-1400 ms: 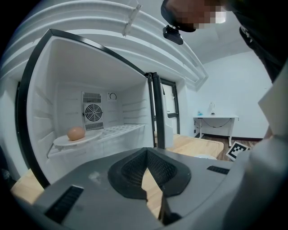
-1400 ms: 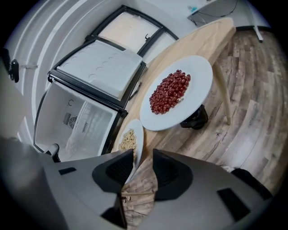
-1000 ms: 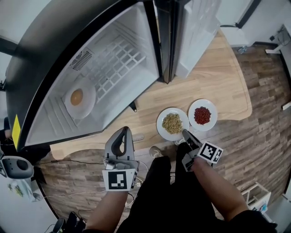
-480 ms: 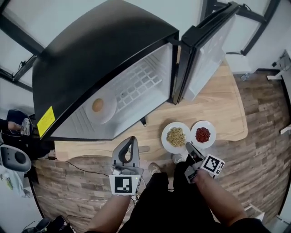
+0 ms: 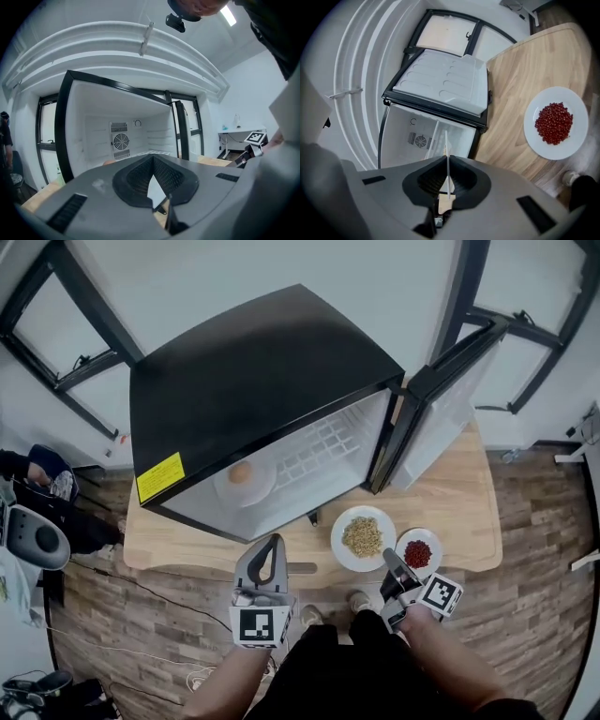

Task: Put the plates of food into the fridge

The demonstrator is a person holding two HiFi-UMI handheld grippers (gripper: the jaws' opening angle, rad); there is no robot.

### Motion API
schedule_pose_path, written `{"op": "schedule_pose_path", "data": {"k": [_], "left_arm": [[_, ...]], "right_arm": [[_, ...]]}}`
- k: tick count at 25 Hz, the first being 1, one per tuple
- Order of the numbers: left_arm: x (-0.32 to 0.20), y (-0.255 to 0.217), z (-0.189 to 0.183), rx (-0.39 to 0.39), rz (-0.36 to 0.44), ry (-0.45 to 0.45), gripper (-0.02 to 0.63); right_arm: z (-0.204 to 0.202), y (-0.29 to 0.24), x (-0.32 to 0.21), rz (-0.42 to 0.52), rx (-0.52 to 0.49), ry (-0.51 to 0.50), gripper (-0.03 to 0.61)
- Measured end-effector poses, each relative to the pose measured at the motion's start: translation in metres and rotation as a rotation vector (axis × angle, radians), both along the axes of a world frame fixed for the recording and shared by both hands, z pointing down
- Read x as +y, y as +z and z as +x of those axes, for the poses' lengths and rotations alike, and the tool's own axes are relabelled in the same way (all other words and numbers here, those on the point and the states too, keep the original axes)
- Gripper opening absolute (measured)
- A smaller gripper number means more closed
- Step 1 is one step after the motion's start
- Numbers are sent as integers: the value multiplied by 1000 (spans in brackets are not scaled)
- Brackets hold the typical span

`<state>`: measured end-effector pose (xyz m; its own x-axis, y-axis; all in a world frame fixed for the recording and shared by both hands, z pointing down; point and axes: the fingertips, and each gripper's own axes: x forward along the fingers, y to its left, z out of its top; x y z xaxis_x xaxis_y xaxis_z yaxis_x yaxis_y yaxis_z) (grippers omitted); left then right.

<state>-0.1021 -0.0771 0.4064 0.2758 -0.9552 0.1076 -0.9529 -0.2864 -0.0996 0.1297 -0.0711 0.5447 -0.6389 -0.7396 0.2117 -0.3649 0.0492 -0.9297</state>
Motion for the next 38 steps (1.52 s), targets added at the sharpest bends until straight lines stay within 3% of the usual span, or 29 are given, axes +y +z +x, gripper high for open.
{"op": "schedule_pose_path", "data": {"k": [14,23,30,38], "left_arm": [[-7,-48,-15,29,92,-84,5],[-38,-53,-27,37,81,-128,5],[-61,-59,-24,62,81,-113,5],[-71,-59,-44,74,69,-150,5]], "right_arm": [[-44,-68,-72,135,-61,-100,35],[-58,-74,-121,107,-14,-111,35],[-79,-76,-151,78,-21,-96,35],[-98,-83,-179,94,-4,-50,35]]}}
